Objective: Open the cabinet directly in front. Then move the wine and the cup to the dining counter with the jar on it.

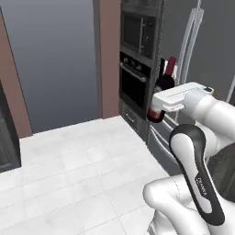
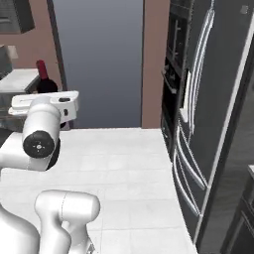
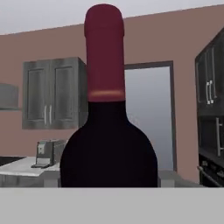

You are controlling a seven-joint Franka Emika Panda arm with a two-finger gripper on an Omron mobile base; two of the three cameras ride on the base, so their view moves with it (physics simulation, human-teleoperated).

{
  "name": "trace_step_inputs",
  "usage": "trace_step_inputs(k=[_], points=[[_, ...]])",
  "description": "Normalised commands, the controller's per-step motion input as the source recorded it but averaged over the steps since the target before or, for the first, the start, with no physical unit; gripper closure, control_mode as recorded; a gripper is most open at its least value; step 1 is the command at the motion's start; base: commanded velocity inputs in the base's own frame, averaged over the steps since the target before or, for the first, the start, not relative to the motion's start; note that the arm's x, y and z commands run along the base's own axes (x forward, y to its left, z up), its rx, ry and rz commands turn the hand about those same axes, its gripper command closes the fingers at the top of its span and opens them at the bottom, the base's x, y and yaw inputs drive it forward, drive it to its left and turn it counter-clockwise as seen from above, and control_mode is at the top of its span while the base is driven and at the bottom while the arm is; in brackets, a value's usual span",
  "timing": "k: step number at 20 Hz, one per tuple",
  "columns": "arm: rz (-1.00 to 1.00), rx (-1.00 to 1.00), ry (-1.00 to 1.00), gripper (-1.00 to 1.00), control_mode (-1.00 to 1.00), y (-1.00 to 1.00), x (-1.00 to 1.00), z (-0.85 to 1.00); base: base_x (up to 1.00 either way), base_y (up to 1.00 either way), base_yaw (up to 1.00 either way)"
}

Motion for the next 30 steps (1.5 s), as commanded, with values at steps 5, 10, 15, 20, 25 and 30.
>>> trace_step_inputs(k=[5,10,15,20,25,30], points=[[0.00,0.00,0.00,1.00,1.00,0.00,0.00,0.00,-0.16,0.05,0.95],[0.00,0.00,0.00,1.00,1.00,0.00,0.00,0.00,0.14,0.38,0.40],[0.00,0.00,0.00,1.00,1.00,0.00,0.00,0.00,0.99,0.33,0.00],[0.00,0.00,0.00,1.00,1.00,0.00,0.00,0.00,1.00,0.09,0.00],[0.00,0.00,0.00,1.00,1.00,0.00,0.00,0.00,1.00,0.00,-0.06],[0.00,0.00,0.00,1.00,1.00,0.00,0.00,0.00,1.00,0.07,-0.04]])
